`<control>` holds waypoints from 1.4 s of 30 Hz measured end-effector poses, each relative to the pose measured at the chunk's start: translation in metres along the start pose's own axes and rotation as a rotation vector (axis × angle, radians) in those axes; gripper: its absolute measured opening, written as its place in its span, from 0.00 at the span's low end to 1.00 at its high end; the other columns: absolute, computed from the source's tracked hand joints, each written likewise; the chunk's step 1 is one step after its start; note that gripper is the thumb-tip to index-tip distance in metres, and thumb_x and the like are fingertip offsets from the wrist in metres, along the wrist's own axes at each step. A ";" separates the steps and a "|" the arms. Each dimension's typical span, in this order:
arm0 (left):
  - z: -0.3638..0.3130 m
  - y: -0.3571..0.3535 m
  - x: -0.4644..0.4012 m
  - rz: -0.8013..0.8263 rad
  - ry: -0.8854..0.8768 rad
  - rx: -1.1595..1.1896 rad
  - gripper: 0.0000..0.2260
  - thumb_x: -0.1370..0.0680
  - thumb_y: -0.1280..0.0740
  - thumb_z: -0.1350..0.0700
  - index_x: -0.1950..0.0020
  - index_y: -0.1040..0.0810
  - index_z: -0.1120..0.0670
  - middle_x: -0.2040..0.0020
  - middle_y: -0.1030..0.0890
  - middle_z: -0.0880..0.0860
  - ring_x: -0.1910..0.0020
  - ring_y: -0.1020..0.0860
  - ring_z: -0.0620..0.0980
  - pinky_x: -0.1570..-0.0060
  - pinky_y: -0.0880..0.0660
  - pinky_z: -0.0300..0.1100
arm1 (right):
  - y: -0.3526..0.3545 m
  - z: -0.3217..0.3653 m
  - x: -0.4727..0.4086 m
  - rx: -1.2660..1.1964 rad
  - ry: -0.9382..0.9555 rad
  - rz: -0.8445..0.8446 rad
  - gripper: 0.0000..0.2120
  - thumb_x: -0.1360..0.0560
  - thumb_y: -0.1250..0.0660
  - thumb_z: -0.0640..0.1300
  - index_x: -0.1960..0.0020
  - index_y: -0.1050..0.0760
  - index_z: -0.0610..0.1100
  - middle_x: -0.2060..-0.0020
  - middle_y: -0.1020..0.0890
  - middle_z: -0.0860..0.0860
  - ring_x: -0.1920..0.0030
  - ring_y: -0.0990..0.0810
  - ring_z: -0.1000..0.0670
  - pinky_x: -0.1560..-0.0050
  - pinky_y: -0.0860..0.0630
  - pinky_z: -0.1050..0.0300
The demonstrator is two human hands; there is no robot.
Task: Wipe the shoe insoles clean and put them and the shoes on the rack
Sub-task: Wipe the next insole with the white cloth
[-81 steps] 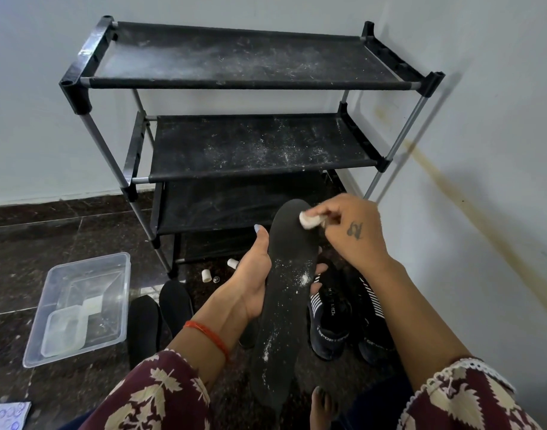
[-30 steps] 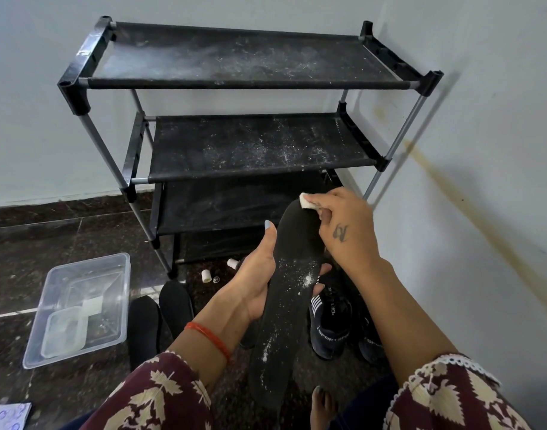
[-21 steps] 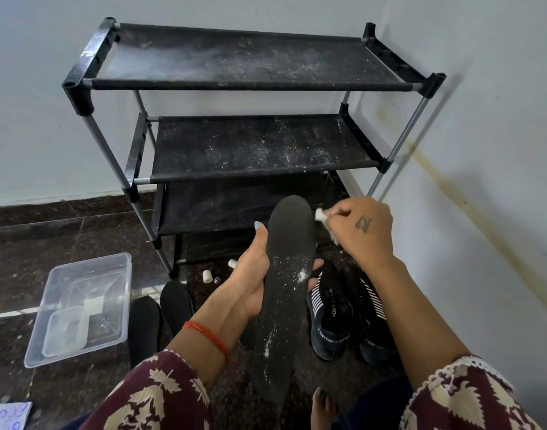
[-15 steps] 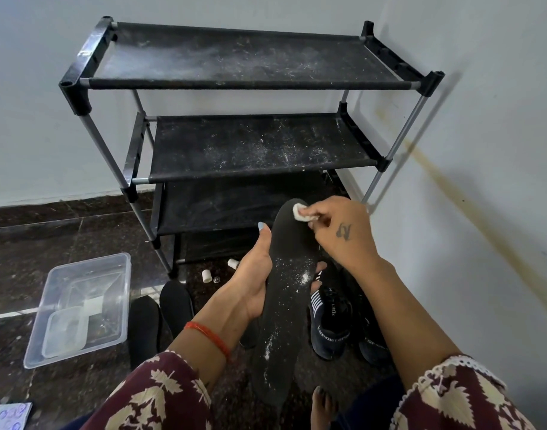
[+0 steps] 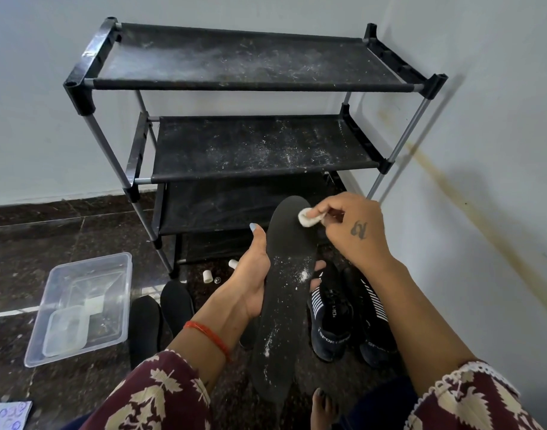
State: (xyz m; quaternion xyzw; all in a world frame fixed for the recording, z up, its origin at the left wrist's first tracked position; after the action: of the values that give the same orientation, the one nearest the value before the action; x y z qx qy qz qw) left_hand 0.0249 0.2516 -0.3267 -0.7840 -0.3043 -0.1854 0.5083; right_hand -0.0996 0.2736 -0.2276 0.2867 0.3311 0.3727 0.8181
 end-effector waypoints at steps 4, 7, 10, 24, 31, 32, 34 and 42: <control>0.005 -0.001 -0.005 0.020 0.001 -0.005 0.38 0.29 0.55 0.27 0.31 0.31 0.51 0.44 0.19 0.62 0.53 0.17 0.61 0.56 0.20 0.57 | -0.027 0.007 0.003 -0.051 0.011 0.134 0.13 0.30 0.32 0.34 0.51 0.18 0.48 0.54 0.18 0.51 0.55 0.21 0.53 0.50 0.24 0.57; 0.006 0.000 -0.006 0.026 0.000 0.002 0.38 0.29 0.55 0.26 0.31 0.31 0.48 0.45 0.19 0.62 0.54 0.17 0.62 0.58 0.20 0.56 | -0.036 0.013 0.005 -0.052 0.030 0.213 0.15 0.29 0.32 0.34 0.48 0.19 0.49 0.54 0.21 0.53 0.54 0.22 0.52 0.49 0.24 0.56; 0.005 0.003 -0.005 0.018 0.013 0.013 0.40 0.30 0.56 0.25 0.32 0.29 0.50 0.45 0.19 0.63 0.54 0.18 0.63 0.57 0.20 0.55 | -0.041 0.023 0.010 -0.147 0.053 0.353 0.16 0.29 0.33 0.32 0.49 0.18 0.49 0.56 0.22 0.55 0.56 0.23 0.56 0.53 0.26 0.62; 0.006 -0.005 -0.005 0.055 -0.060 -0.101 0.31 0.27 0.59 0.29 0.42 0.27 0.44 0.55 0.15 0.59 0.61 0.17 0.60 0.63 0.20 0.52 | -0.026 0.014 0.002 -0.048 0.005 0.150 0.15 0.25 0.38 0.34 0.46 0.20 0.50 0.52 0.23 0.51 0.55 0.28 0.58 0.56 0.34 0.76; 0.003 0.003 -0.008 -0.002 -0.053 -0.113 0.36 0.28 0.60 0.27 0.40 0.26 0.49 0.56 0.16 0.61 0.63 0.17 0.60 0.62 0.21 0.53 | -0.044 0.030 0.013 -0.149 0.047 0.413 0.15 0.26 0.38 0.32 0.50 0.18 0.49 0.53 0.24 0.51 0.50 0.25 0.54 0.51 0.30 0.67; 0.003 0.004 -0.008 -0.011 -0.036 -0.092 0.40 0.30 0.60 0.26 0.38 0.26 0.51 0.53 0.17 0.63 0.61 0.17 0.62 0.60 0.21 0.55 | -0.044 0.033 0.015 -0.191 0.041 0.455 0.14 0.26 0.37 0.33 0.50 0.18 0.48 0.54 0.23 0.52 0.51 0.24 0.56 0.52 0.28 0.67; 0.003 0.008 -0.010 -0.023 -0.006 -0.043 0.47 0.33 0.60 0.23 0.36 0.26 0.55 0.47 0.19 0.66 0.54 0.19 0.64 0.55 0.22 0.56 | -0.044 0.036 0.019 -0.240 0.007 0.567 0.13 0.26 0.34 0.34 0.51 0.17 0.49 0.57 0.22 0.55 0.55 0.23 0.59 0.56 0.27 0.69; 0.000 0.001 -0.007 0.039 -0.052 0.066 0.38 0.31 0.57 0.24 0.32 0.31 0.45 0.40 0.21 0.62 0.48 0.20 0.69 0.62 0.20 0.55 | -0.005 0.011 0.004 -0.203 0.000 0.218 0.16 0.30 0.33 0.30 0.56 0.18 0.51 0.57 0.19 0.52 0.58 0.23 0.58 0.58 0.27 0.67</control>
State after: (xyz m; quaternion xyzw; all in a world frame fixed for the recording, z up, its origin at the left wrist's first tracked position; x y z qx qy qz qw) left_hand 0.0208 0.2491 -0.3317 -0.7770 -0.3081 -0.1450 0.5295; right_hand -0.0869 0.2715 -0.2261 0.2369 0.2585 0.4909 0.7976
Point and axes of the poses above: each hand's wrist, its own x-axis away from the middle knuckle, its own y-axis out of the back of the hand, z = x × y, the point moved 7 cm from there along -x, towards the middle knuckle
